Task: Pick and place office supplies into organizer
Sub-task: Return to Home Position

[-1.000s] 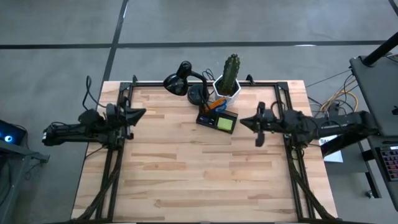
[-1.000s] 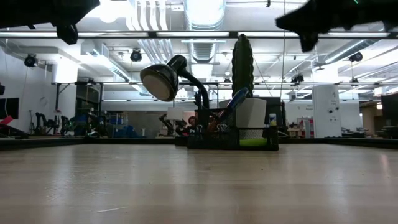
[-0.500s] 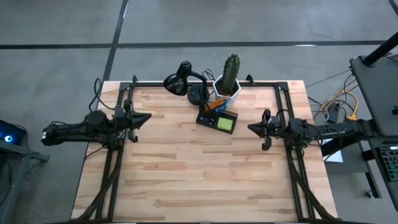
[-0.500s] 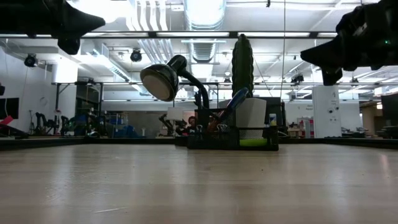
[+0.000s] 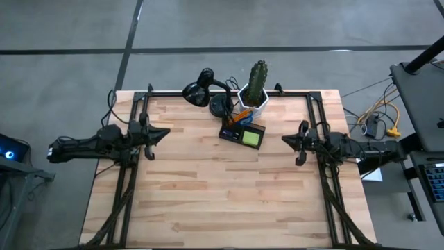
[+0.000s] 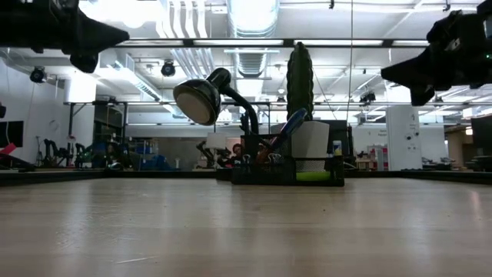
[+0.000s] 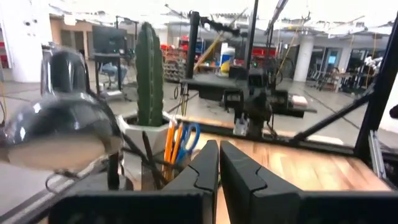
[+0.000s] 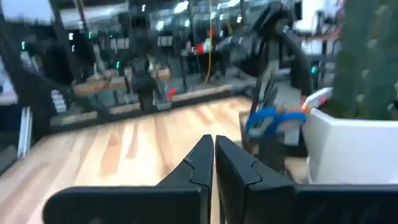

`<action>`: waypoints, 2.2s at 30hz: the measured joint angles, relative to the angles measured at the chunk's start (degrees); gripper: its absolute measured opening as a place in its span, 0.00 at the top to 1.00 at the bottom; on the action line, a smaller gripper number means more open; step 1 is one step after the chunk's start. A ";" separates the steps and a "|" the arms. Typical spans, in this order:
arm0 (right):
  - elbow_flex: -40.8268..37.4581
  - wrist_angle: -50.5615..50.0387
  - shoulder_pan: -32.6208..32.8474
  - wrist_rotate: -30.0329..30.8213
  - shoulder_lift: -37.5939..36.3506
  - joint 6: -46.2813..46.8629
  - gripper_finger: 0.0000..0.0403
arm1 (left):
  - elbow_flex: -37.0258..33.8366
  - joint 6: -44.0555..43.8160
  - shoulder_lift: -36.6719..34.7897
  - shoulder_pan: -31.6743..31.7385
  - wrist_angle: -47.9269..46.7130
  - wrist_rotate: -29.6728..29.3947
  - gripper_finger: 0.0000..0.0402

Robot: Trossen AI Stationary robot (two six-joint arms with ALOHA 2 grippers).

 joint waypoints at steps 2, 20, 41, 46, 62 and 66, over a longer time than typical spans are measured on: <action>0.04 0.73 -0.05 0.58 -1.81 -0.71 0.98 | -1.97 -0.34 -0.70 0.02 0.14 0.45 1.00; 0.07 0.77 0.00 3.33 -1.67 2.85 0.98 | -13.07 -5.54 -8.01 0.01 4.34 1.58 1.00; 0.04 0.79 0.02 3.50 -1.70 -0.31 0.98 | -13.18 -9.26 -2.86 0.01 4.47 1.57 1.00; 0.04 0.75 0.02 3.50 -1.26 -0.57 0.98 | -13.21 -9.24 -1.69 0.02 4.46 1.57 1.00; 0.04 0.79 0.02 3.48 -1.24 -0.44 0.98 | -13.25 -9.19 0.66 0.02 4.48 1.55 1.00; 0.04 0.79 0.02 3.48 -1.24 -0.44 0.98 | -13.25 -9.21 0.69 0.01 4.49 1.55 1.00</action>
